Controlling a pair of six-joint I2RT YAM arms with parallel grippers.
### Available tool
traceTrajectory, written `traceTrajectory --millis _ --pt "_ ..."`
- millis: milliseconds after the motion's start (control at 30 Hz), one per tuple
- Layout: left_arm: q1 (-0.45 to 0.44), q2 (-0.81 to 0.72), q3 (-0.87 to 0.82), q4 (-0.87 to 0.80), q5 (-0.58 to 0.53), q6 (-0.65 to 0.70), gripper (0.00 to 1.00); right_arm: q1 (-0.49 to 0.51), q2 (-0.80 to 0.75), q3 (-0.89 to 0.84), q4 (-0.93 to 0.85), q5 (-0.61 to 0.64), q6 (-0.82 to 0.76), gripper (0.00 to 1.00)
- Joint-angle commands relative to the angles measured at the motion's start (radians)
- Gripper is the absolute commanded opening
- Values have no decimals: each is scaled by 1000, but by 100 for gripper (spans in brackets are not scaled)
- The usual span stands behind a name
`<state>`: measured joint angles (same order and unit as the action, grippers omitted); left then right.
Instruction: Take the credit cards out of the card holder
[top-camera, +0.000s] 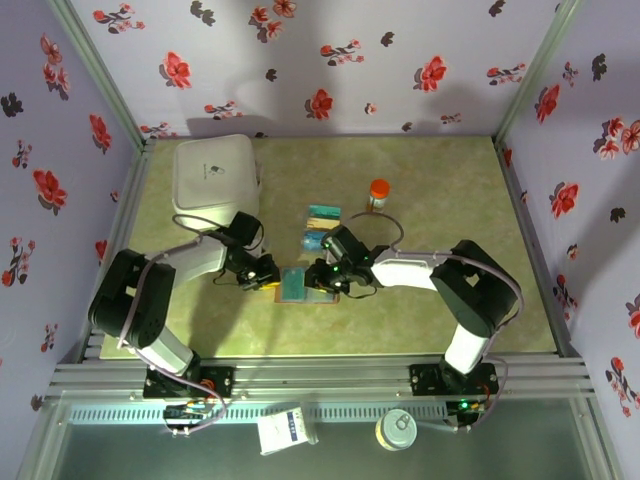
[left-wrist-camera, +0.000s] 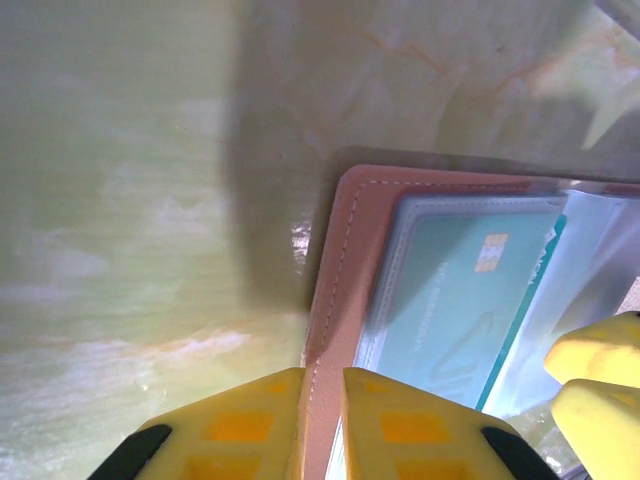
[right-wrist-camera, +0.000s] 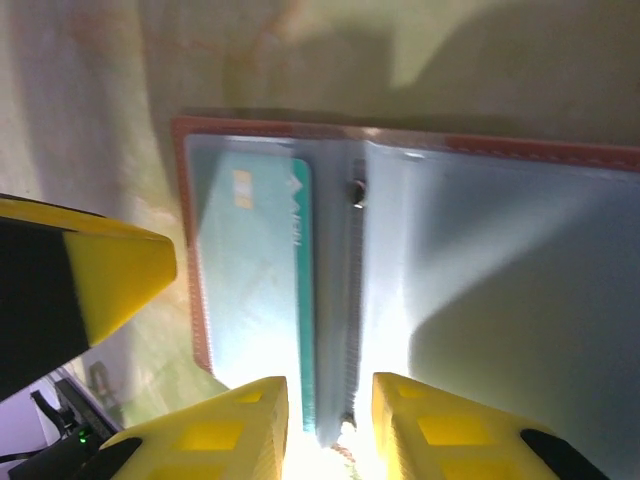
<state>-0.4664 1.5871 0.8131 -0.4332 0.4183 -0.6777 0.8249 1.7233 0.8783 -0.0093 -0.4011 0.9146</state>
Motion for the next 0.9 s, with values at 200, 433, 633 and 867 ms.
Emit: traceTrajectory --millis 200,433,633,867 --pt "2 -61 23 -14 19 -27 10 3 -18 81 -59 -5 -11 28" --pt "-13 -16 9 28 46 -28 4 8 45 154 -85 -18 -13 27" --pt "-20 15 -9 65 58 -36 3 11 74 175 -108 -8 -12 27" --pt "-20 29 -18 60 44 -30 2 15 105 177 -100 -21 -7 26"
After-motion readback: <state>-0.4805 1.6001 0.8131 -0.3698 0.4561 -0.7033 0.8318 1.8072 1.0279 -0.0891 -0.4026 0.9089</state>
